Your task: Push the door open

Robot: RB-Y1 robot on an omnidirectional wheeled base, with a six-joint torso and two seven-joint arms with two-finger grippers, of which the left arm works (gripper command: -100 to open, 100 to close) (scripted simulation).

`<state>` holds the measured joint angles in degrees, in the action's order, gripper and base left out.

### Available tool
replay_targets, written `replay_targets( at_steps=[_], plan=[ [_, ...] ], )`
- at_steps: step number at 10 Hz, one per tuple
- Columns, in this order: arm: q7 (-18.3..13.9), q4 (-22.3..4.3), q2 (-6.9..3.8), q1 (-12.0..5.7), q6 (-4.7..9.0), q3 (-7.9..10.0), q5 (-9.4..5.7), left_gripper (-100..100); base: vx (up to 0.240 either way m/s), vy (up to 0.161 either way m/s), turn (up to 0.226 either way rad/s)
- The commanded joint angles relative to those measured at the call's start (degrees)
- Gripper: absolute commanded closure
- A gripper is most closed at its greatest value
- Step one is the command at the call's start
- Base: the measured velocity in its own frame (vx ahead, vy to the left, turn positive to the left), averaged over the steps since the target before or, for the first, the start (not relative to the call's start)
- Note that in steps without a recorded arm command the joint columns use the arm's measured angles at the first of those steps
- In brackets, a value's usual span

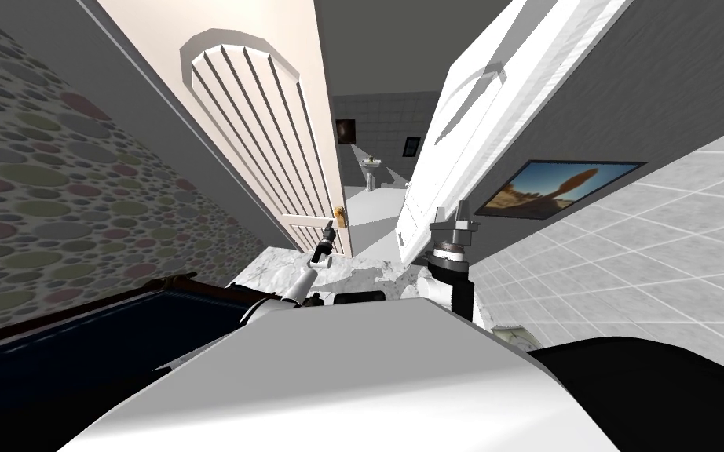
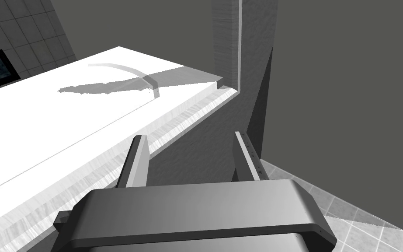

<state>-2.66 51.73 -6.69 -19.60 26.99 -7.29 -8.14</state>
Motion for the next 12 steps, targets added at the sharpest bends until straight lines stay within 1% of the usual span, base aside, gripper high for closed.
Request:
replay_targets(
  at_steps=[1, 4, 5, 6, 9, 10, 12],
  plan=[
    [-0.35, -2.67, -0.09, -1.43, -0.01, -0.22, -0.07, -100, 0.052, 0.064, -0.031],
    [-0.79, -6.58, -0.16, -3.59, -0.31, -0.58, -0.17, -100, 0.061, 0.075, -0.034],
    [-0.79, -6.58, -0.16, -3.59, -0.31, -0.58, -0.17, -100, 0.037, 0.046, -0.010],
    [-1.00, -8.50, -0.19, -4.65, -0.46, -0.76, -0.22, -100, 0.047, 0.042, -0.029],
    [-1.35, -11.64, -0.23, -6.38, -0.69, -1.05, -0.30, -100, 0.004, 0.004, -0.007],
    [-1.36, -11.07, -0.32, -6.13, -0.65, -1.01, -0.30, -100, 0.000, 0.000, 0.000],
    [-1.35, -11.40, -0.40, -6.20, -0.53, -0.79, -0.35, -100, 0.146, -0.014, -0.024]
  ],
)
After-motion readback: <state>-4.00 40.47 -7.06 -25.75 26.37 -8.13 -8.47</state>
